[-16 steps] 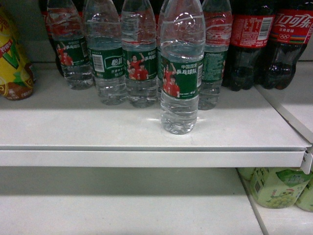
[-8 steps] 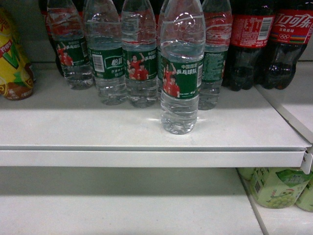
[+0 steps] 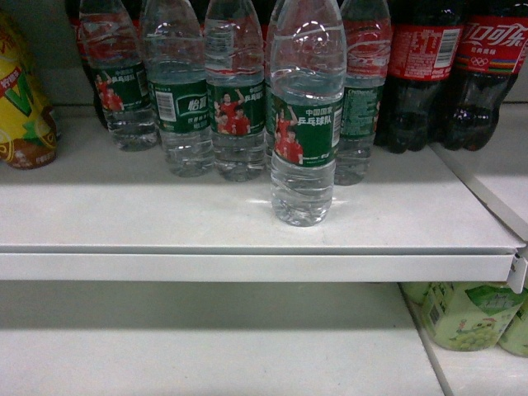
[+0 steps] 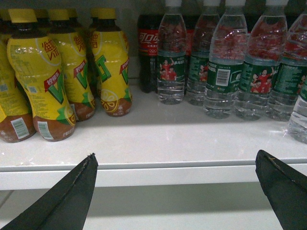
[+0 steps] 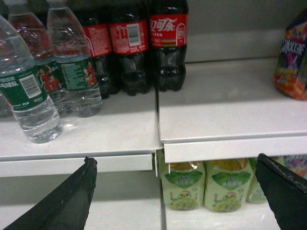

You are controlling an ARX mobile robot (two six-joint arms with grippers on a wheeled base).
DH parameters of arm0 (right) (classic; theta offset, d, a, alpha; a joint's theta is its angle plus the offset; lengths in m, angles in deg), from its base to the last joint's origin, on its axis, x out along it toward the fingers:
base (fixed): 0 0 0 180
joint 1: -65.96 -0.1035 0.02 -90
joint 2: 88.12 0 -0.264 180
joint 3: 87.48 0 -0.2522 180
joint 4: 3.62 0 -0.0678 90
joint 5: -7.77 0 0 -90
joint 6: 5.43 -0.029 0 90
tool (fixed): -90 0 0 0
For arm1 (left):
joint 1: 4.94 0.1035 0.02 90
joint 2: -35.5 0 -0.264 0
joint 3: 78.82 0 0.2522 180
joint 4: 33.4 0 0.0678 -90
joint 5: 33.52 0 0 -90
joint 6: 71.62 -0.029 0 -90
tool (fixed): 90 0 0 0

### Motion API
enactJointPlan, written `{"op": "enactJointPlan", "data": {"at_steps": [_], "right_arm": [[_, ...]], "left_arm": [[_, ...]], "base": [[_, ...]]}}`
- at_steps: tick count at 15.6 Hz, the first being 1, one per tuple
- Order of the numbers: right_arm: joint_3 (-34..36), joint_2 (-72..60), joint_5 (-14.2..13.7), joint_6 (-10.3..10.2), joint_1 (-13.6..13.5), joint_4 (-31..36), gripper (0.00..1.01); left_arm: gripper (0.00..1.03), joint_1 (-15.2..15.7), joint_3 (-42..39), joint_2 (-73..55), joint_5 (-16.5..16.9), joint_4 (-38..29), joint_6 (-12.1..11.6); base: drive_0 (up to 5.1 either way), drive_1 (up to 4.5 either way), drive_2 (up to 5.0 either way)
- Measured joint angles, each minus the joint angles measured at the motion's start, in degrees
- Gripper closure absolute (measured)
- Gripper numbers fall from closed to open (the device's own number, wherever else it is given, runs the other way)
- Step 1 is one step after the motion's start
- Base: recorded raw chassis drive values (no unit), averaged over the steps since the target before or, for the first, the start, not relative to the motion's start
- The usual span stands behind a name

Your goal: Move water from second to third shelf

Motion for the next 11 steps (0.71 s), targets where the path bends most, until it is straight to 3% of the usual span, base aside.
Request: {"op": "enactJointPlan", "data": {"at_steps": [2,6,8,11], "right_arm": [[-2.23,-7.08,3.48,-3.23,4.35,5.6,0.03],[-11.87,-26.6,9.55,-3.41,10.16,22.43,0.03],[-17.22,-36.46,9.81,-3.02,9.11,28.79,0.03],[-19.26,-45.51,8.41,-2.73,2.36,33.44,0.03]], "left_arm": [[0.05,0.0,0.0,0.0,0.0,0.0,0.0],[0.05,0.0,0.0,0.0,0.0,0.0,0.0],[0.05,0.0,0.0,0.0,0.0,0.0,0.0],[0.05,0.0,0.0,0.0,0.0,0.0,0.0]], "base": [[0.0,0.0,0.0],[0.0,0.0,0.0],[0.0,0.0,0.0],[0.0,0.0,0.0]]}}
